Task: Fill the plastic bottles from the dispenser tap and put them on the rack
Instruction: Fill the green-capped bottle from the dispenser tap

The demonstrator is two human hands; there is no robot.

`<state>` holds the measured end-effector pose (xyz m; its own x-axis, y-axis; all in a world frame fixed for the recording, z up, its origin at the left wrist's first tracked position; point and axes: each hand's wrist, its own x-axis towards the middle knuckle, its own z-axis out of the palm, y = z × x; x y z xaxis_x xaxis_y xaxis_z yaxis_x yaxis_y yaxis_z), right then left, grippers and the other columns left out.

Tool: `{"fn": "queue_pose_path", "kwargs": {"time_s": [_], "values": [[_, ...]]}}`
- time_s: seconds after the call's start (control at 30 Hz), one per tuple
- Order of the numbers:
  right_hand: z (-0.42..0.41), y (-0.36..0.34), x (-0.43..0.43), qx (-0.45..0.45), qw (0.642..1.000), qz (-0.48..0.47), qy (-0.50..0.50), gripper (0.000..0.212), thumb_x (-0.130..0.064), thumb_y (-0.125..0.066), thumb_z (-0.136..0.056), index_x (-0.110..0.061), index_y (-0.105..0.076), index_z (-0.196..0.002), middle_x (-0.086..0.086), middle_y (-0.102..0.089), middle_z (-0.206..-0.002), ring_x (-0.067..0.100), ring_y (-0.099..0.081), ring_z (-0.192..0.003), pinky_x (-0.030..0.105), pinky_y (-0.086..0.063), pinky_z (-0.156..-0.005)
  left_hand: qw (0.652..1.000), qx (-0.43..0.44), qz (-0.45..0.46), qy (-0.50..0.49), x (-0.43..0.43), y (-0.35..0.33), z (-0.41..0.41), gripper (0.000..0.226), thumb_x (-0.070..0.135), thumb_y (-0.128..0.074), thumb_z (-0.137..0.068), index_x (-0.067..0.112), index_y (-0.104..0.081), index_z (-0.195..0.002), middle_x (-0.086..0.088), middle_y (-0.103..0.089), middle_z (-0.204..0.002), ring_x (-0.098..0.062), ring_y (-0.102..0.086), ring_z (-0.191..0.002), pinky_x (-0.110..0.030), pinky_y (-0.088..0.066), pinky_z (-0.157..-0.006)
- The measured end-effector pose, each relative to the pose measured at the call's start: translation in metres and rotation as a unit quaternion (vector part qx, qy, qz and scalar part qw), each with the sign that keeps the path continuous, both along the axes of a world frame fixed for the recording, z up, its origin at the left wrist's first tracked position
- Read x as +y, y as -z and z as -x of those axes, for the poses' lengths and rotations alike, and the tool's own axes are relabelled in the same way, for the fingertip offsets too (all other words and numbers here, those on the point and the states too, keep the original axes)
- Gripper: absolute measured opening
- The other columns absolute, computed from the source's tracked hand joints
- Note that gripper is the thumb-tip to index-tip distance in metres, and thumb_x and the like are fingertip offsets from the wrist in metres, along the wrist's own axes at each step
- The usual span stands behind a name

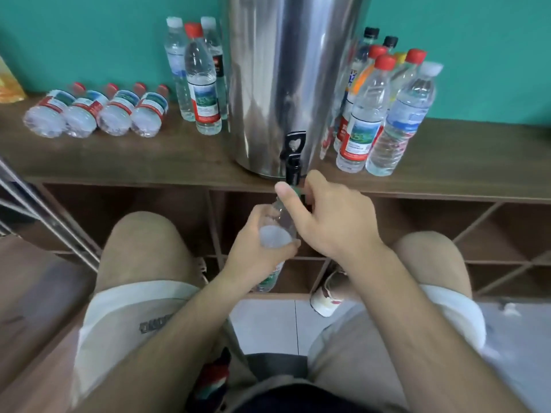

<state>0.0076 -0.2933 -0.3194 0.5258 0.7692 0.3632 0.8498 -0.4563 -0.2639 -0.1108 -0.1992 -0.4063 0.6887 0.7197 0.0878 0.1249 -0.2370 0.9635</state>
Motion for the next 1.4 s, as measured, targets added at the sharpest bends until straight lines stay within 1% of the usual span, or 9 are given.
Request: {"fn": "queue_pose_path", "kwargs": {"time_s": [0.13,0.3,0.47,0.57,0.7,0.8,0.9,1.17,1.4], "values": [[-0.013,0.01,0.008,0.02,0.986,0.141,0.084,0.079,-0.079,-0.016,-0.097,-0.02,-0.053,-0.06,-0.001,-0.052,-0.063,0.023,-0.051,-0.064,0.033,-0.031,-0.057,0.996,0.053,-0.058,0.03,-0.007,0.017,-0.001,0.061,0.031,-0.087,-0.073,0.043,-0.048,-0.119,0.017,-0.065,-0.111,-0.005,-0.064,-0.104,-0.032,-0.053,-0.084],[-0.026,0.02,0.015,0.022,0.992,0.125,0.01,0.063,-0.06,-0.039,-0.102,-0.017,-0.049,-0.057,0.0,-0.049,-0.058,0.014,-0.043,-0.054,0.031,-0.022,-0.049,0.995,0.07,-0.02,0.07,0.005,0.021,-0.007,0.06,0.04,-0.085,-0.069,0.05,-0.05,-0.116,0.019,-0.066,-0.11,-0.005,-0.065,-0.104,-0.023,-0.048,-0.08],[-0.051,0.0,0.006,0.046,0.967,0.175,-0.178,0.048,-0.057,-0.044,-0.104,-0.015,-0.052,-0.083,-0.003,-0.051,-0.08,0.017,-0.048,-0.074,0.036,-0.031,-0.064,0.986,0.086,0.024,0.14,0.023,0.021,-0.014,0.058,0.04,-0.088,-0.067,0.053,-0.055,-0.113,0.019,-0.068,-0.109,-0.002,-0.068,-0.102,-0.026,-0.053,-0.081],[-0.06,-0.011,0.003,0.088,0.949,0.195,-0.231,0.023,-0.036,-0.058,-0.104,-0.014,-0.057,-0.106,-0.004,-0.051,-0.098,0.014,-0.046,-0.089,0.033,-0.039,-0.081,0.985,0.086,0.035,0.148,0.029,0.022,-0.019,0.061,0.041,-0.089,-0.066,0.053,-0.055,-0.114,0.019,-0.067,-0.107,-0.004,-0.07,-0.1,-0.027,-0.056,-0.079],[-0.073,-0.011,0.001,0.146,0.956,0.098,-0.236,0.025,-0.015,-0.068,-0.099,-0.016,-0.061,-0.123,-0.005,-0.054,-0.11,0.008,-0.05,-0.093,0.02,-0.041,-0.089,0.984,0.084,0.064,0.142,0.035,0.026,-0.022,0.063,0.04,-0.091,-0.065,0.05,-0.056,-0.117,0.014,-0.07,-0.106,-0.013,-0.072,-0.103,-0.035,-0.06,-0.087],[-0.094,0.003,0.004,0.166,0.979,-0.03,-0.117,0.026,-0.022,-0.074,-0.095,-0.025,-0.061,-0.117,-0.015,-0.055,-0.099,-0.002,-0.054,-0.082,0.015,-0.041,-0.076,0.985,0.085,0.089,0.118,0.036,0.031,-0.025,0.06,0.04,-0.092,-0.067,0.051,-0.056,-0.114,0.014,-0.071,-0.108,-0.014,-0.073,-0.103,-0.035,-0.059,-0.089],[-0.107,0.027,0.015,0.239,0.964,-0.118,0.011,0.031,-0.026,-0.08,-0.09,-0.025,-0.058,-0.112,-0.008,-0.063,-0.101,0.003,-0.062,-0.084,0.018,-0.05,-0.077,0.989,0.082,0.091,0.084,0.037,0.035,-0.031,0.056,0.041,-0.092,-0.068,0.056,-0.056,-0.108,0.018,-0.071,-0.104,-0.01,-0.072,-0.099,-0.029,-0.057,-0.083],[-0.114,0.072,0.039,0.201,0.966,-0.159,0.039,0.027,-0.024,-0.08,-0.09,-0.027,-0.055,-0.1,-0.004,-0.064,-0.109,0.017,-0.059,-0.107,0.03,-0.048,-0.091,0.994,0.053,0.083,0.038,0.041,0.044,-0.051,0.061,0.046,-0.092,-0.066,0.056,-0.052,-0.111,0.026,-0.065,-0.107,-0.009,-0.069,-0.102,-0.023,-0.056,-0.079],[-0.109,0.073,0.033,0.144,0.97,-0.193,0.004,0.035,-0.022,-0.072,-0.097,-0.014,-0.06,-0.129,-0.001,-0.062,-0.127,0.01,-0.052,-0.119,0.028,-0.045,-0.103,0.995,0.018,0.091,0.027,0.044,0.045,-0.058,0.063,0.041,-0.092,-0.069,0.058,-0.052,-0.114,0.024,-0.067,-0.109,-0.009,-0.068,-0.107,-0.028,-0.059,-0.086]]}}
